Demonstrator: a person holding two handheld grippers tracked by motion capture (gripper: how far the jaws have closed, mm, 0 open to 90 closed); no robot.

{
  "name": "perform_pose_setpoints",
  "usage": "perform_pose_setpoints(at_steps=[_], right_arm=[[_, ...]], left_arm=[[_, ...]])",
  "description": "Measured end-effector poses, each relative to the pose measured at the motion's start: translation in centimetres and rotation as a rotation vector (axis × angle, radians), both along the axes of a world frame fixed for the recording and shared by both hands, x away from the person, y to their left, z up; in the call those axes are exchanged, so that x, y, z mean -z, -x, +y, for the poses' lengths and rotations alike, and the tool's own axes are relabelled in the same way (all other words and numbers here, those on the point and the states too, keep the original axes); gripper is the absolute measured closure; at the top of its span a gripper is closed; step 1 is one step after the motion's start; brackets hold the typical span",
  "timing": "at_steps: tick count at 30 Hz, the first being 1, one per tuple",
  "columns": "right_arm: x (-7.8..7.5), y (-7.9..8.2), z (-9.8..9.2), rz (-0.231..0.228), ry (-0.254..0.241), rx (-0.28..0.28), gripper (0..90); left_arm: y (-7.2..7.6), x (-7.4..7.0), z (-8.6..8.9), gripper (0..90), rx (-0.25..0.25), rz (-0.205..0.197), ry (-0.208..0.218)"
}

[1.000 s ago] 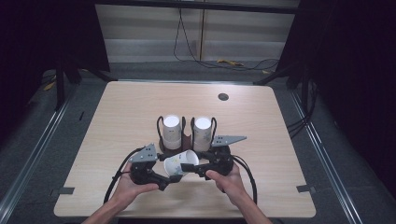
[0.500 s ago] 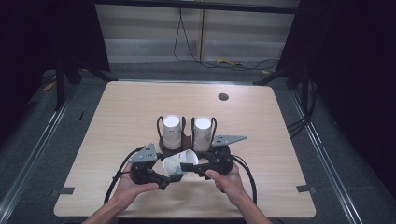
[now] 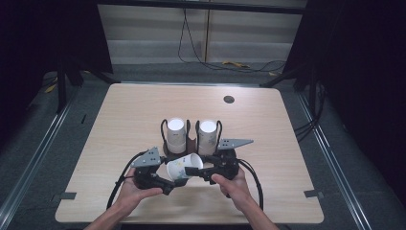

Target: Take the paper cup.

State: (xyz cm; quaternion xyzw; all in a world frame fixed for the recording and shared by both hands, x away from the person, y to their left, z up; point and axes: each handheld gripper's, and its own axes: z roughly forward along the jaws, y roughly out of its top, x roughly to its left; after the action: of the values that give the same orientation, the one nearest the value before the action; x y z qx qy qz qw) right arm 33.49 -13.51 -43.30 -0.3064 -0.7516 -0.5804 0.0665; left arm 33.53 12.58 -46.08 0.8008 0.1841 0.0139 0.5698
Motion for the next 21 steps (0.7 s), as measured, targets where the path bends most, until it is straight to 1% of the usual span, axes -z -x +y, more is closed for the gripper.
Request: perform_pose_setpoints(at_steps=[5, 7, 8, 11, 14, 21], right_arm=[[-0.01, 0.02, 0.00, -0.001, -0.001, -0.001, 37.7], [-0.05, -0.01, -0.03, -0.001, 0.003, 0.000, 37.6], [-0.12, -0.05, -0.07, -0.003, 0.005, -0.001, 37.5], [-0.28, -0.22, -0.40, -0.004, -0.015, -0.004, 36.9], [-0.31, -0.22, -0.45, -0.009, -0.016, -0.006, 36.3], [-0.22, -0.34, -0.55, 0.006, -0.018, 0.003, 33.7]], left_arm=[[-0.02, 0.01, -0.09, 16.7, 0.000, 0.003, -0.001], [-0.15, 0.02, -0.08, 17.5, 0.009, 0.008, 0.001], [-0.18, -0.05, -0.02, 18.8, 0.013, 0.002, 0.001], [-0.06, -0.25, 0.03, 22.4, 0.017, -0.015, 0.002], [-0.07, -0.16, 0.02, 23.8, 0.027, -0.014, -0.001], [0.09, -0.18, 0.12, 27.4, 0.025, -0.033, -0.002]])
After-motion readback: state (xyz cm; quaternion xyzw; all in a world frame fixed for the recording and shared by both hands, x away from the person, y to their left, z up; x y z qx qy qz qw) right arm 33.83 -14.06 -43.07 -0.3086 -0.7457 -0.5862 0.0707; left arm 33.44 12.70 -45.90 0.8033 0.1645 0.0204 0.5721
